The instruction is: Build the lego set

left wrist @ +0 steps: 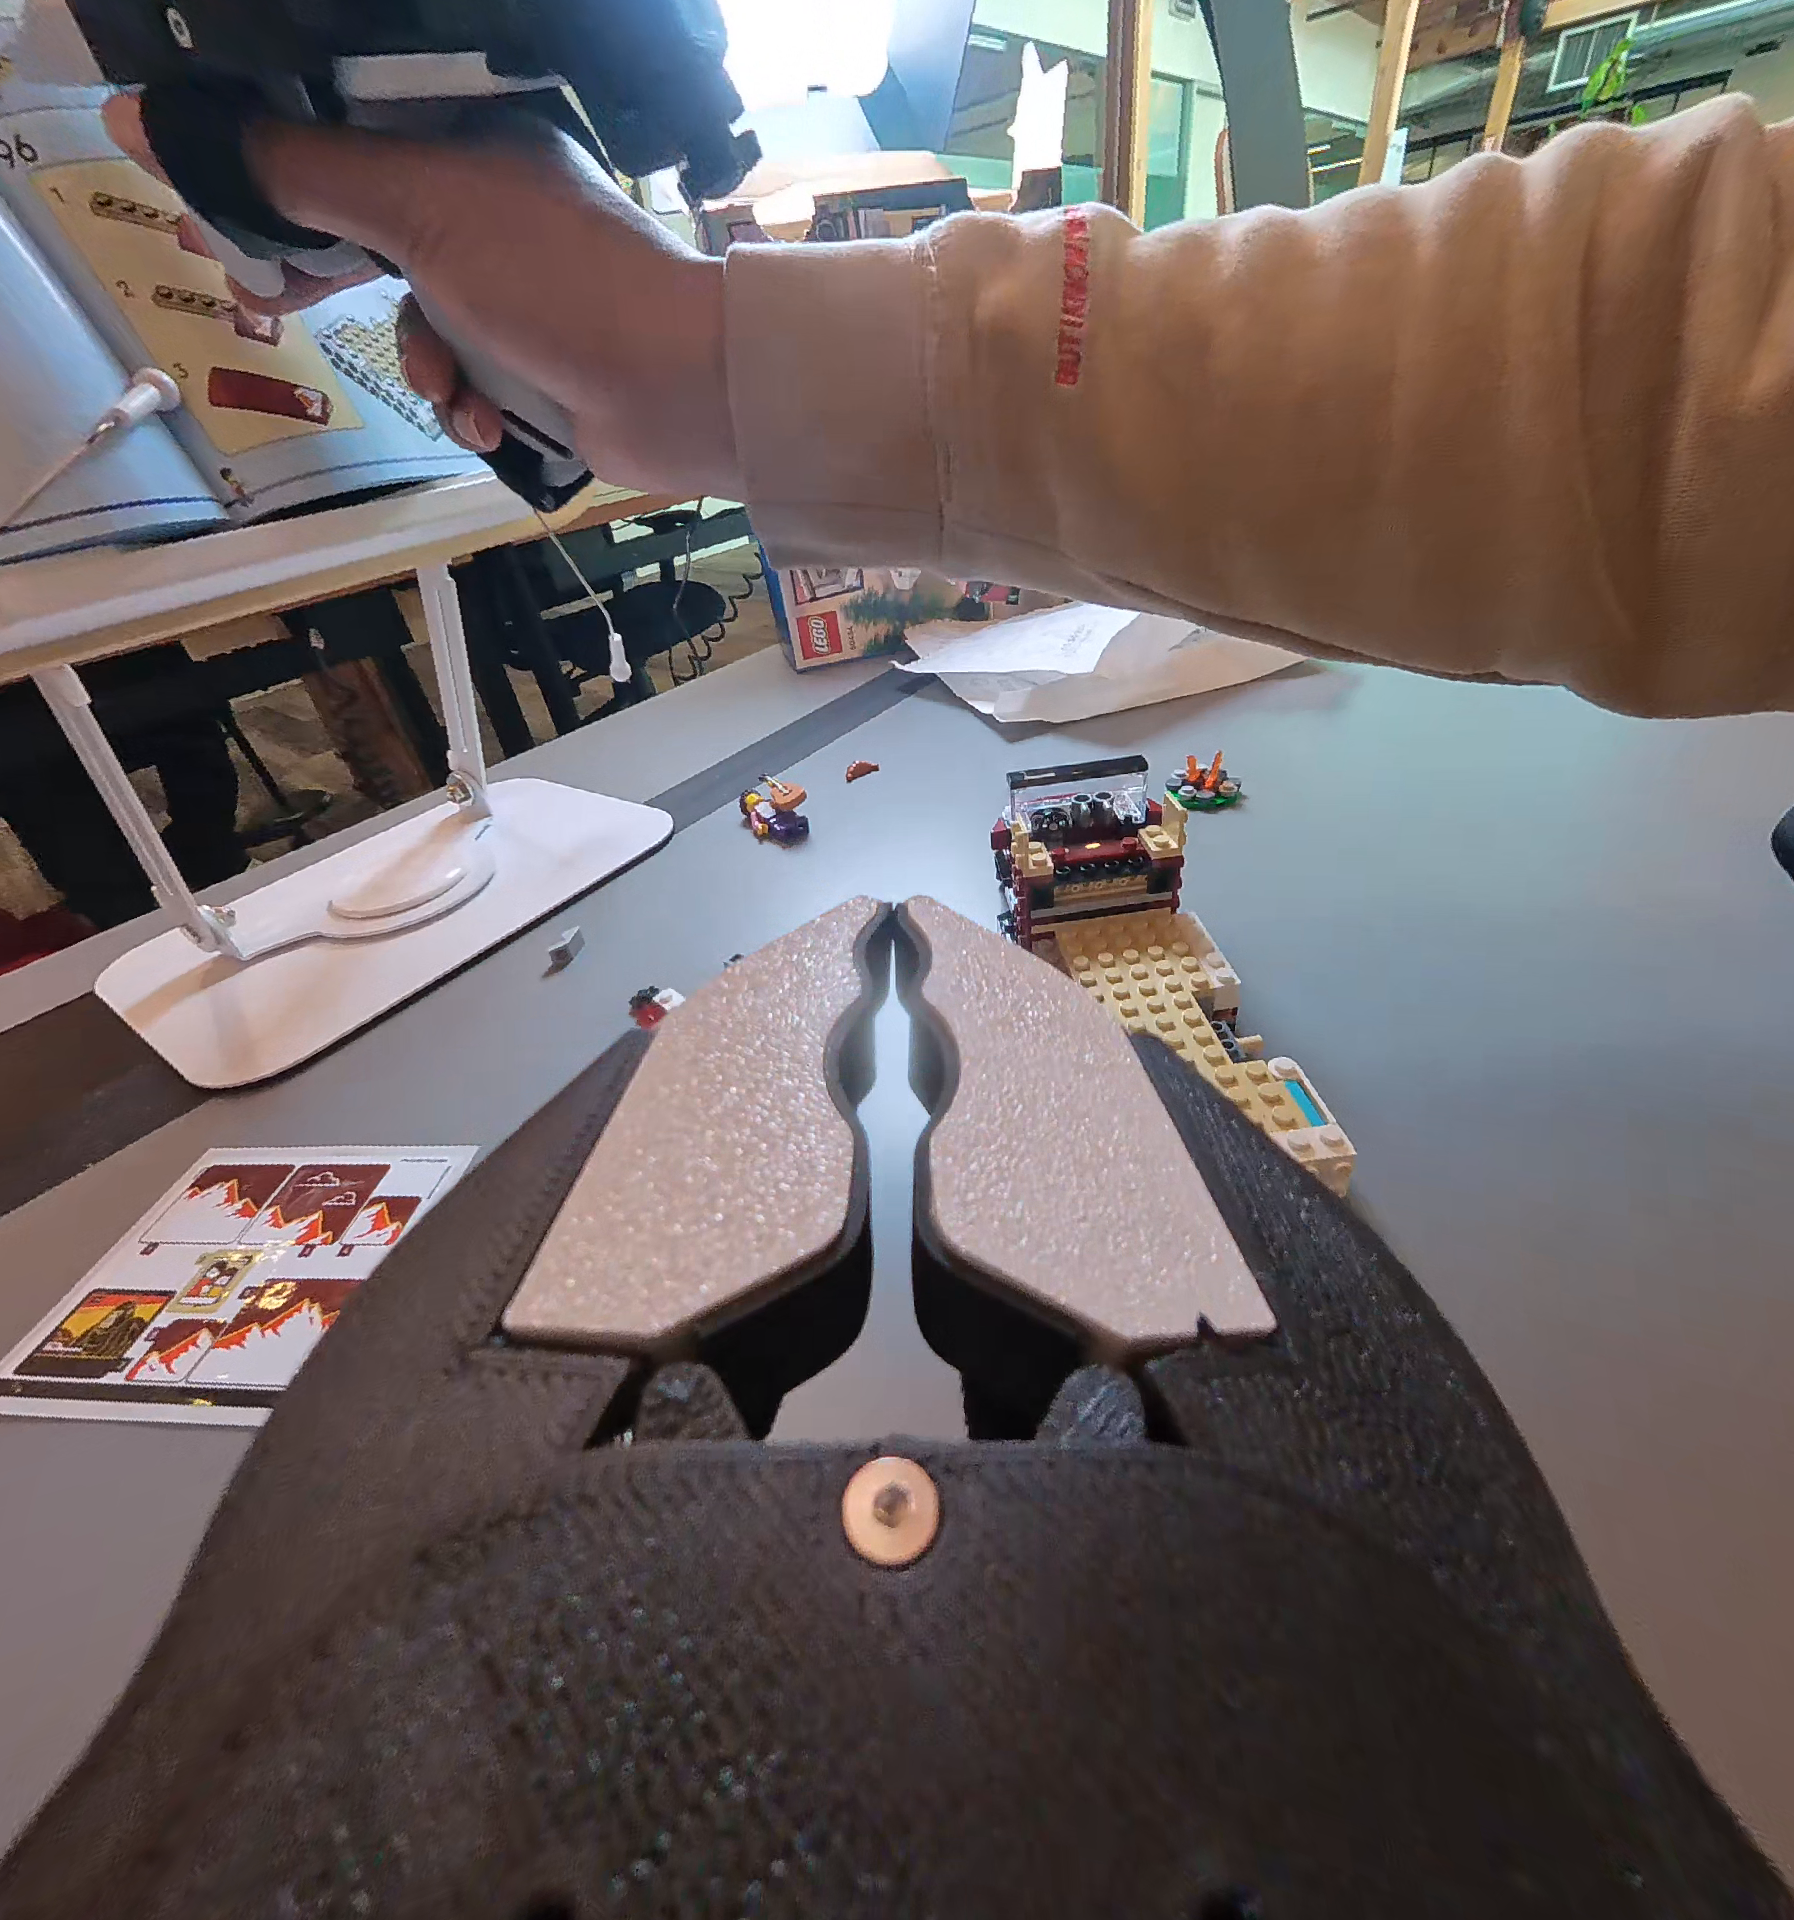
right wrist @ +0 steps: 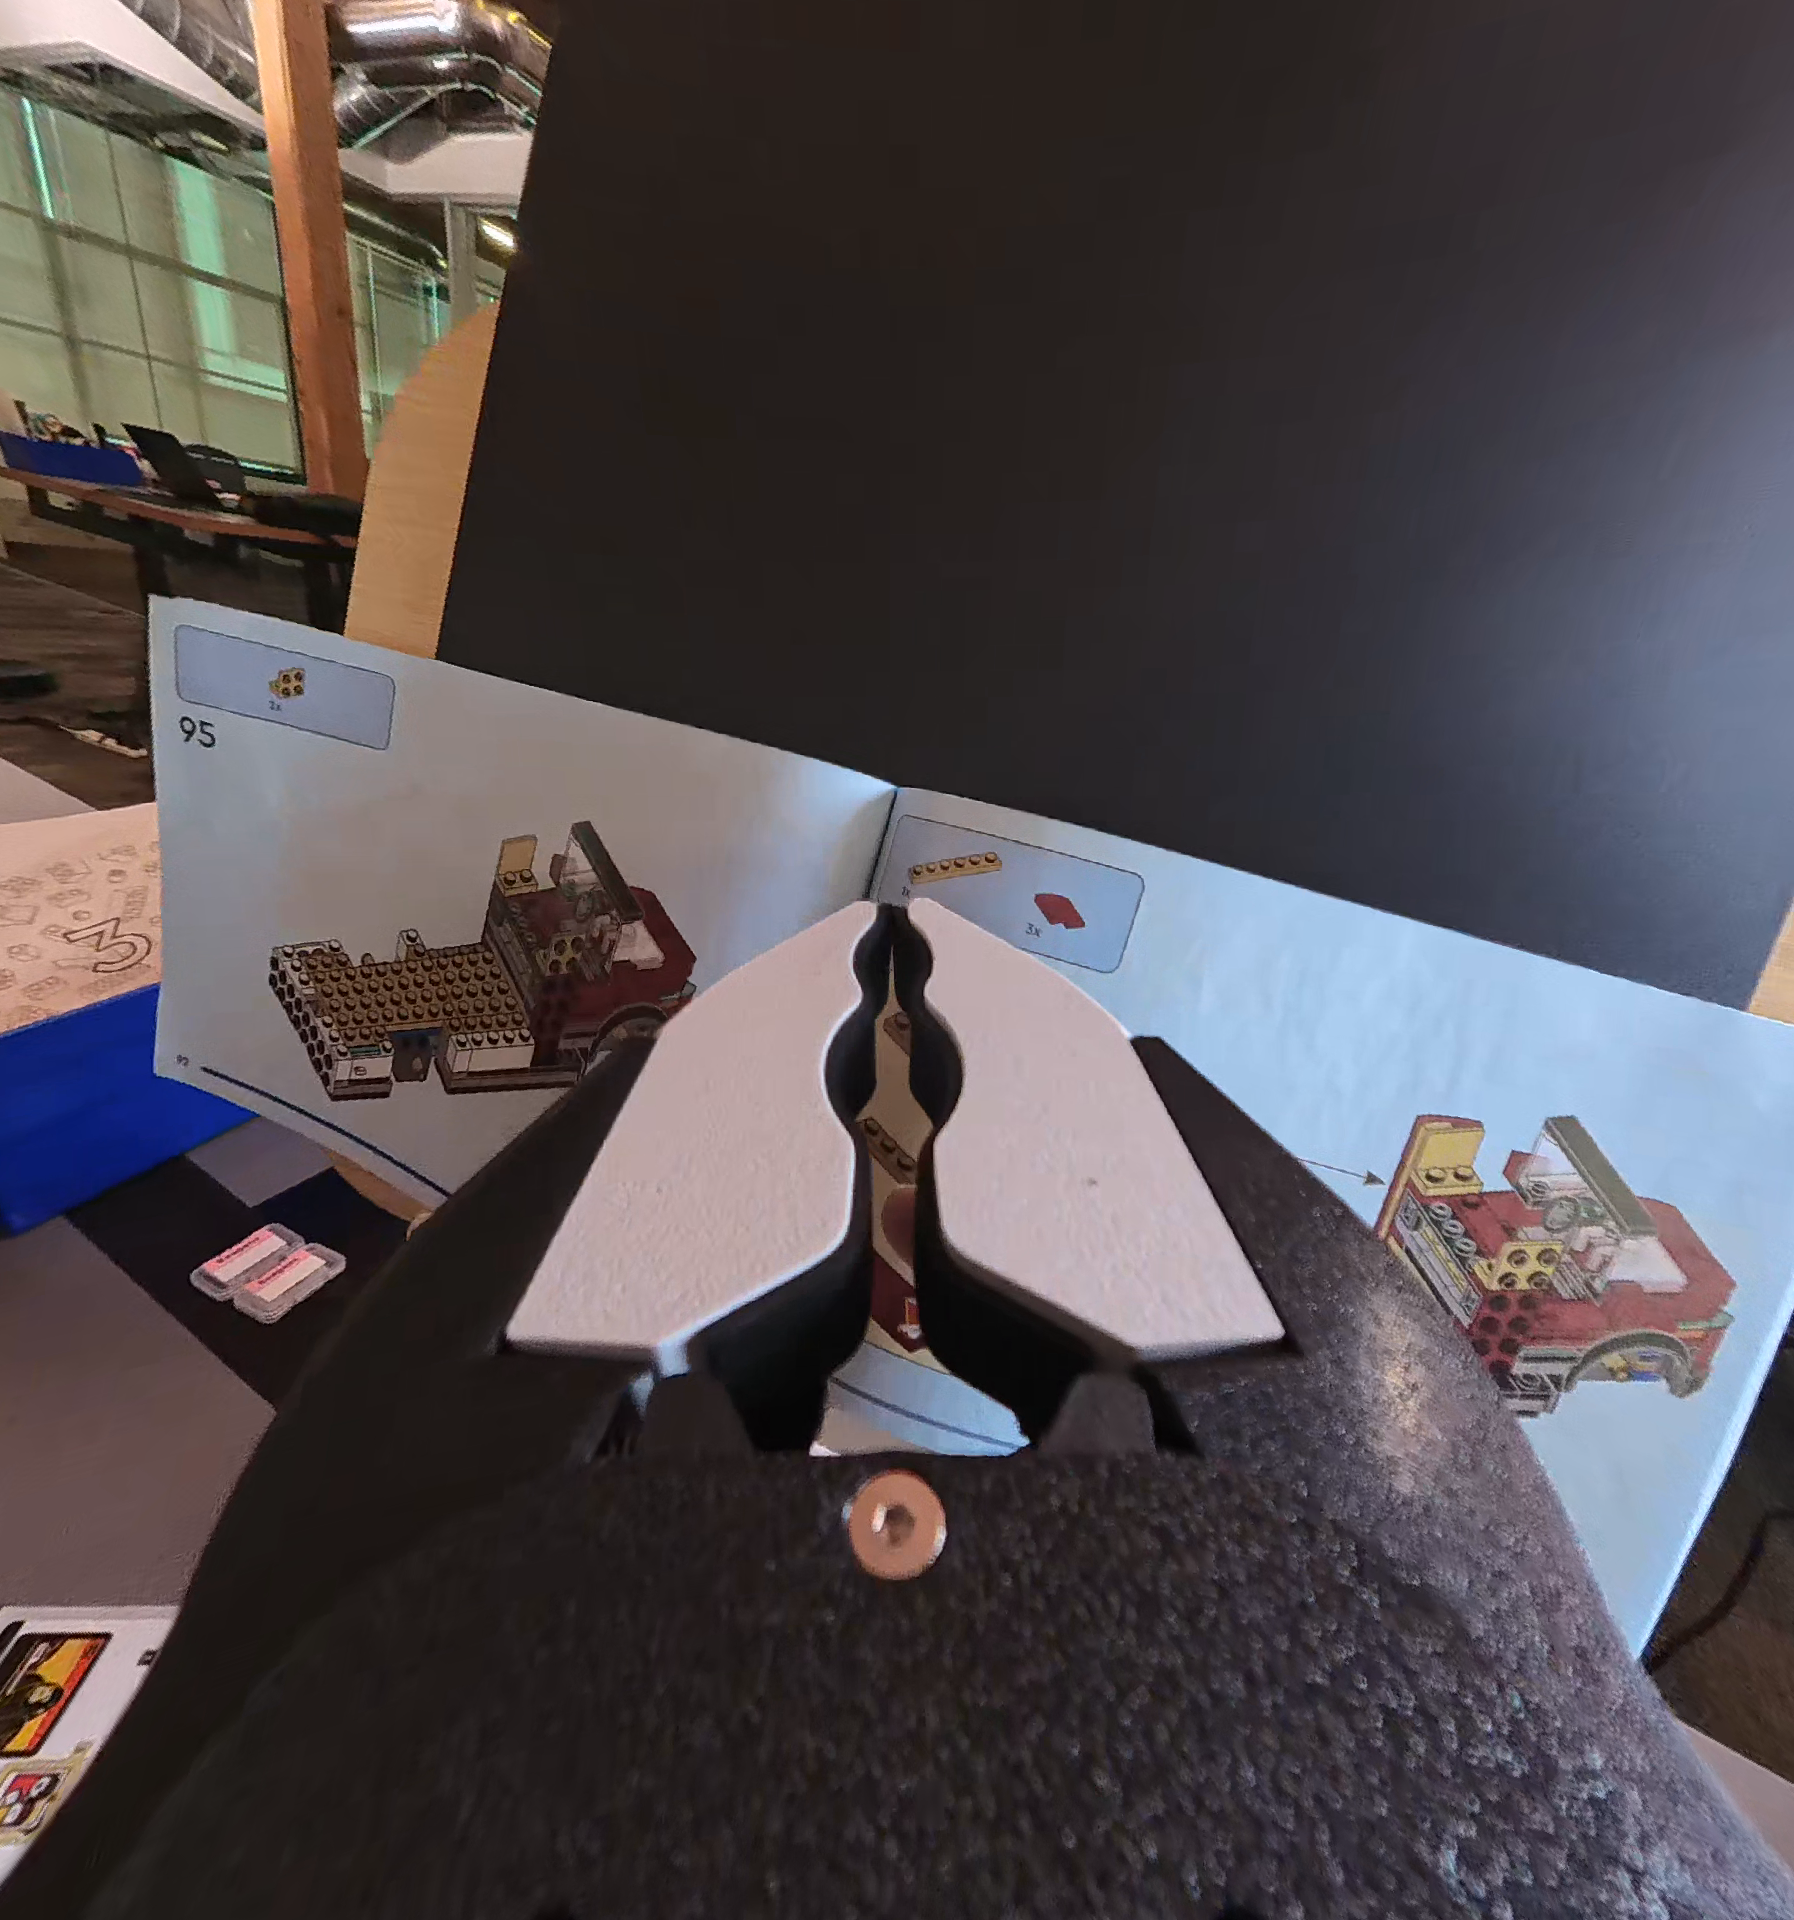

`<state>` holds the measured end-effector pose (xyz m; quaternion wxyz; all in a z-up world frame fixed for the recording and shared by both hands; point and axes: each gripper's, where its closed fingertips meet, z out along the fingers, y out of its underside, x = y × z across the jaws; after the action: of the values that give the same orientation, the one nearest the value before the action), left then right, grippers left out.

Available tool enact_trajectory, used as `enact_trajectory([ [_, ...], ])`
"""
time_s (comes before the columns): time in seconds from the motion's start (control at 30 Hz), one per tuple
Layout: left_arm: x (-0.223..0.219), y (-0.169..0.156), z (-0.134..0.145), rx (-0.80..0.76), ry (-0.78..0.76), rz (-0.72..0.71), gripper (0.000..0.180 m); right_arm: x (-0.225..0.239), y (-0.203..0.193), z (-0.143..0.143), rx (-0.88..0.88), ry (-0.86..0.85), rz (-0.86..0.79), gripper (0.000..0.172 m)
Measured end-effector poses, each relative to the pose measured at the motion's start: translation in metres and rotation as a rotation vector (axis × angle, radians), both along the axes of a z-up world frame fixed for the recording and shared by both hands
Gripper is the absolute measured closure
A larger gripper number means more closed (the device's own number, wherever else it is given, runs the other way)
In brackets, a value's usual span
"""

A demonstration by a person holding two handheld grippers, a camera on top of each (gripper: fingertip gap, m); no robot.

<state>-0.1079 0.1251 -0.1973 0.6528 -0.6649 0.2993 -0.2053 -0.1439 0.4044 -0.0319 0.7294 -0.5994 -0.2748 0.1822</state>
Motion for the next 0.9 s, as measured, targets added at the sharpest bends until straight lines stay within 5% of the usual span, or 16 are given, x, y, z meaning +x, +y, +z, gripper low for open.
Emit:
enact_trajectory([
  [0.9,0.004,-0.002,-0.006,-0.026,0.018,-0.024,0.18,0.032,-0.002,0.003,0.036,-0.035,-0.015,0.172],
])
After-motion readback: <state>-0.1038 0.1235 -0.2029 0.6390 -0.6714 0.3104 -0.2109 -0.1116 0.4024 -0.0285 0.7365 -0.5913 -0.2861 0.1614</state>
